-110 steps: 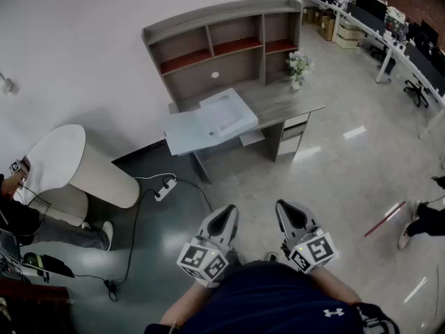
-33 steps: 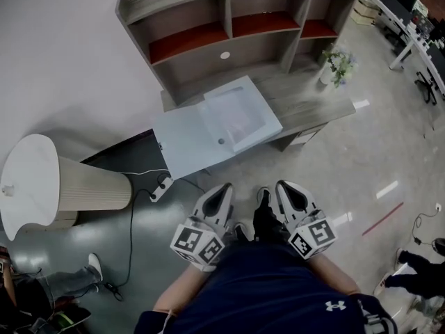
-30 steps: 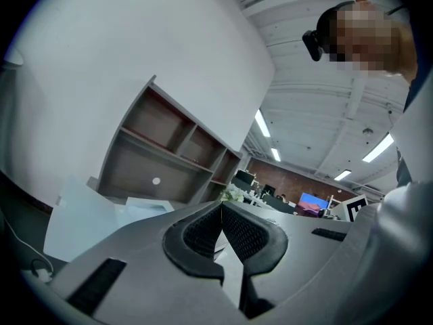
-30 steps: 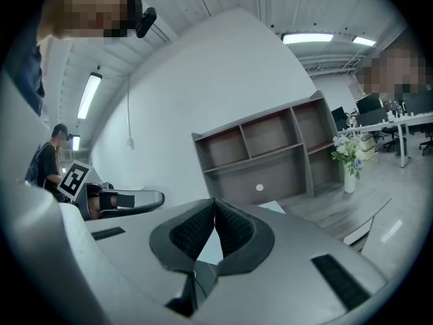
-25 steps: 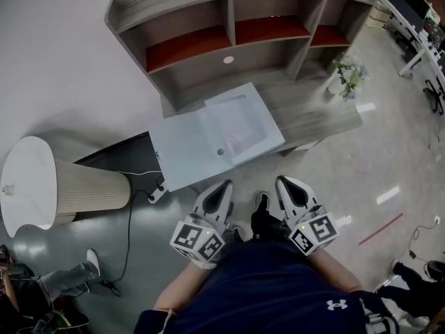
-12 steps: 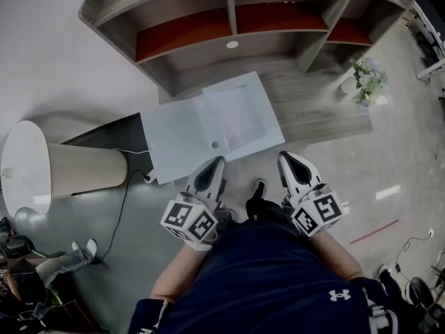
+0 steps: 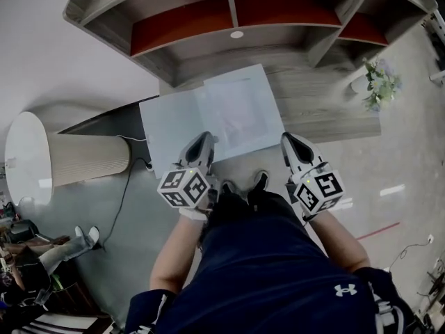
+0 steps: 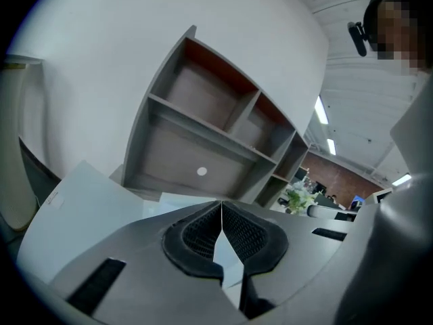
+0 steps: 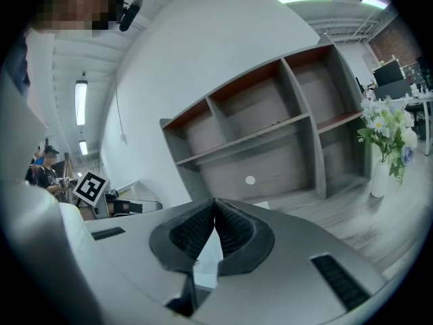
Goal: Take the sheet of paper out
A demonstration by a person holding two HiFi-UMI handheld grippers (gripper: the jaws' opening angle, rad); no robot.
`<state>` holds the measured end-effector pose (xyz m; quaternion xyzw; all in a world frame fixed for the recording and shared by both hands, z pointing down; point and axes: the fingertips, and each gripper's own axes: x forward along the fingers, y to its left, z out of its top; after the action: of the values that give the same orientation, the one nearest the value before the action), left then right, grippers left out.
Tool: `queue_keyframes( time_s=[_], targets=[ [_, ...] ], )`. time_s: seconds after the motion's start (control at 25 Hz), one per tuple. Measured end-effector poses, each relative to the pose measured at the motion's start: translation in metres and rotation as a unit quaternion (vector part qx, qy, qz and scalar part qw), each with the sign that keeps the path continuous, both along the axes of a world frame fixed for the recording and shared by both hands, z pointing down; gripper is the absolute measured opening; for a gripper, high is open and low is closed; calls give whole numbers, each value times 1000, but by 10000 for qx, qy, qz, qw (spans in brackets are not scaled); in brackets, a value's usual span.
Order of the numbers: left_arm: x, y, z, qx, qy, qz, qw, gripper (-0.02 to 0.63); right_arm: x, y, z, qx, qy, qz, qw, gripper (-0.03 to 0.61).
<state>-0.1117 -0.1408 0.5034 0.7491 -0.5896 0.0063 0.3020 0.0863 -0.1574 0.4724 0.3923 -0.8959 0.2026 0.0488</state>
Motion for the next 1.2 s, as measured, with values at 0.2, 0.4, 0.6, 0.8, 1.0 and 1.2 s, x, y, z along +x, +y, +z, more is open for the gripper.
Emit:
queue_keyframes(
  time_s=[0.2, 0.4, 0.6, 0.8, 1.0, 1.2],
  targets=[
    [-14, -26, 44, -379, -201, 56, 9991, 15, 1, -18, 32, -317, 197, 128, 9992, 14],
    [-22, -57, 96, -959, 356, 190, 9946, 17, -1, -29, 49, -547, 325, 359, 9973, 14],
    [-26, -78, 147, -1582, 614, 363, 9848, 127, -3, -32, 60, -730, 404, 497, 9953, 14],
    [-26, -93, 189, -2017, 580, 588, 9760, 170, -9, -31, 70, -874, 439, 642, 9931, 14],
    [-26, -106, 216, -2296, 548, 655, 9695, 173, -11, -27, 79, -1005, 455, 782, 9908, 14],
    [-32, -114, 230, -2440, 514, 506, 9671, 173, -12, -24, 86, -1105, 431, 914, 9887, 14]
  ],
)
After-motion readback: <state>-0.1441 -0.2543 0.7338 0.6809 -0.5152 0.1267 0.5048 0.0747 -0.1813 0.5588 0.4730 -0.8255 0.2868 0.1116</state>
